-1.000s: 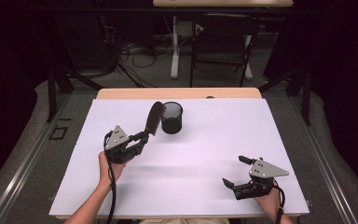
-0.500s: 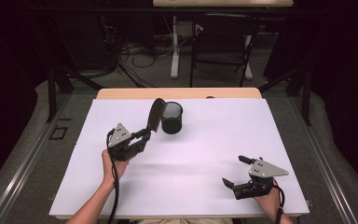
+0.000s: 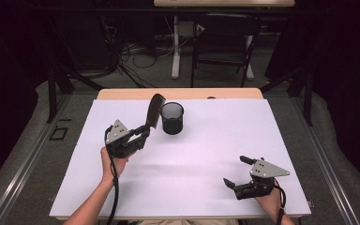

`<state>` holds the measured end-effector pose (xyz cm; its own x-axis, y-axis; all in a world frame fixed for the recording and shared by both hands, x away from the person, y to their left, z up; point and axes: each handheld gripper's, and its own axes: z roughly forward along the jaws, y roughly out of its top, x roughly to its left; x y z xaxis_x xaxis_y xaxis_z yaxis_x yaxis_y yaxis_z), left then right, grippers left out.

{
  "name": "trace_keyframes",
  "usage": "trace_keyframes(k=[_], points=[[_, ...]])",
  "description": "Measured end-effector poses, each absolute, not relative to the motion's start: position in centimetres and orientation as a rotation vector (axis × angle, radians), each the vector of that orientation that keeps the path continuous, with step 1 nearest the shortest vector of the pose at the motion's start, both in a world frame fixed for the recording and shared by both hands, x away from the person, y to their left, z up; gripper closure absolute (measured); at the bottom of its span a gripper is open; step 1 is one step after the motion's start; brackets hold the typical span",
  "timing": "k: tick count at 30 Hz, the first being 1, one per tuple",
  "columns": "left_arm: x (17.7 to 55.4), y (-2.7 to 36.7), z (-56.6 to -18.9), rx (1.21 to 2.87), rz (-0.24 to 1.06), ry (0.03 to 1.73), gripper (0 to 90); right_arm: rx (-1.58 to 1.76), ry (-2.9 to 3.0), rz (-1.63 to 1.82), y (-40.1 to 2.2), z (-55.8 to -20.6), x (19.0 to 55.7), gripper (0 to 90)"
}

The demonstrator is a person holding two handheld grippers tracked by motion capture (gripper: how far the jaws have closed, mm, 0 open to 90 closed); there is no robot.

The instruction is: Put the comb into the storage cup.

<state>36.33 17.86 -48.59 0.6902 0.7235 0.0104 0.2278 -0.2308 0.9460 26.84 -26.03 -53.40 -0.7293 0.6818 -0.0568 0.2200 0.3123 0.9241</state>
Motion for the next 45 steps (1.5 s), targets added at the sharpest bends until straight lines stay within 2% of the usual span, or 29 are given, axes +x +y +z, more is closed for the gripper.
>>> trace_keyframes(k=[45], points=[[39.5, 15.7, -46.3, 1.761, 0.547, 0.746, 72.7, 0.808, 2.154, 1.407, -25.9, -53.4, 26.9, 1.3]])
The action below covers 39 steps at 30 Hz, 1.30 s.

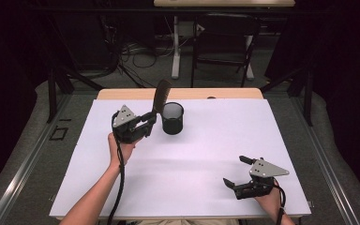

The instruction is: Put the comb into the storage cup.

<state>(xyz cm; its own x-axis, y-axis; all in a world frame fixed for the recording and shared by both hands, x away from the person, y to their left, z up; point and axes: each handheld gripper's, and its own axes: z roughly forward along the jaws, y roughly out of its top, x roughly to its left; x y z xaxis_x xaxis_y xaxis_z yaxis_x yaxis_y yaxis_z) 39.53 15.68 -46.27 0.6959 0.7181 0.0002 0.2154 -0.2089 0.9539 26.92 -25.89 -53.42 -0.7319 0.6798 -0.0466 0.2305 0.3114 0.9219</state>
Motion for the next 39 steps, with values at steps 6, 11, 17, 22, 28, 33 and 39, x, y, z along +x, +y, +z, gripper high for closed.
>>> trace_keyframes(k=[6, 11, 17, 22, 28, 33, 39], points=[[39.8, 15.6, -45.9, 1.755, 0.553, 0.747, 72.7, 0.806, 2.153, 1.406, -26.0, -53.3, 26.9, 1.3], [40.0, 15.5, -45.8, 1.748, 0.554, 0.747, 72.8, 0.803, 2.154, 1.406, -26.0, -53.3, 26.9, 1.3], [40.4, 15.5, -45.5, 1.739, 0.556, 0.754, 72.7, 0.807, 2.157, 1.402, -26.0, -53.3, 26.9, 1.3], [40.6, 15.3, -45.1, 1.734, 0.562, 0.75, 72.8, 0.805, 2.152, 1.407, -25.9, -53.4, 26.9, 1.3], [41.0, 15.0, -44.7, 1.728, 0.569, 0.745, 72.8, 0.804, 2.155, 1.405, -26.0, -53.3, 26.9, 1.3], [41.3, 14.9, -44.5, 1.723, 0.573, 0.748, 72.7, 0.804, 2.153, 1.407, -26.0, -53.3, 26.9, 1.3], [41.6, 14.8, -44.4, 1.716, 0.573, 0.753, 72.8, 0.804, 2.156, 1.405, -26.0, -53.3, 26.9, 1.3]])
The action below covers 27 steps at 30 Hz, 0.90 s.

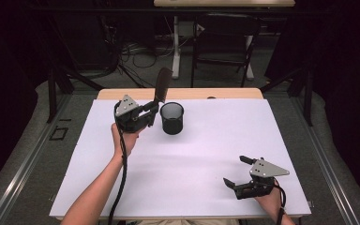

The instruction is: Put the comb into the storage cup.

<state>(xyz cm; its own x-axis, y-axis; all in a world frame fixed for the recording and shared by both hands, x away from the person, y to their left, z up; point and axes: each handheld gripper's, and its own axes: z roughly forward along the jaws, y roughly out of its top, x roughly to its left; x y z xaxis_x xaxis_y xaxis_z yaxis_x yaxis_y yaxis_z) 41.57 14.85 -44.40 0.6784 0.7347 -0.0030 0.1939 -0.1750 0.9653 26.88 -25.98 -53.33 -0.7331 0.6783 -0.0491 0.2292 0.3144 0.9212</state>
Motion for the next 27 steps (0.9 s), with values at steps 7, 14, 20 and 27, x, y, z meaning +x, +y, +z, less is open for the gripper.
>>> trace_keyframes(k=[7, 14, 20, 27], points=[[42.0, 14.9, -44.2, 1.706, 0.576, 0.763, 72.7, 0.809, 2.15, 1.405, -26.0, -53.4, 26.9, 1.3], [42.5, 14.7, -43.9, 1.695, 0.581, 0.767, 72.8, 0.807, 2.153, 1.4, -26.0, -53.4, 27.0, 1.3], [42.9, 14.6, -43.6, 1.683, 0.584, 0.773, 72.7, 0.808, 2.151, 1.404, -26.0, -53.4, 26.9, 1.4], [43.3, 14.1, -43.5, 1.677, 0.591, 0.768, 72.7, 0.802, 2.151, 1.401, -26.0, -53.4, 27.0, 1.4]])
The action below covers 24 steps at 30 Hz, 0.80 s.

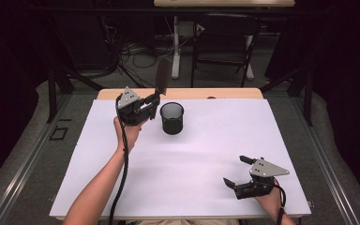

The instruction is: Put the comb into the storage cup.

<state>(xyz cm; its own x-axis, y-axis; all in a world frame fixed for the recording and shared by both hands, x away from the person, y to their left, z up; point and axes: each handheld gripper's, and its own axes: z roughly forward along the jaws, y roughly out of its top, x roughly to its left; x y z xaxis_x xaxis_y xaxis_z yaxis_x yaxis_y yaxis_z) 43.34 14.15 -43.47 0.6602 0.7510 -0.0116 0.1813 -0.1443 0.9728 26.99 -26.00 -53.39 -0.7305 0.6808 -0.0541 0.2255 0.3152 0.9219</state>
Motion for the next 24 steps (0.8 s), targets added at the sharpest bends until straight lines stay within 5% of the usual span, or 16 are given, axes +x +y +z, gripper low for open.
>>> trace_keyframes(k=[24], points=[[44.8, 12.7, -43.3, 1.639, 0.609, 0.766, 72.6, 0.812, 2.151, 1.401, -26.1, -53.4, 27.0, 1.4]])
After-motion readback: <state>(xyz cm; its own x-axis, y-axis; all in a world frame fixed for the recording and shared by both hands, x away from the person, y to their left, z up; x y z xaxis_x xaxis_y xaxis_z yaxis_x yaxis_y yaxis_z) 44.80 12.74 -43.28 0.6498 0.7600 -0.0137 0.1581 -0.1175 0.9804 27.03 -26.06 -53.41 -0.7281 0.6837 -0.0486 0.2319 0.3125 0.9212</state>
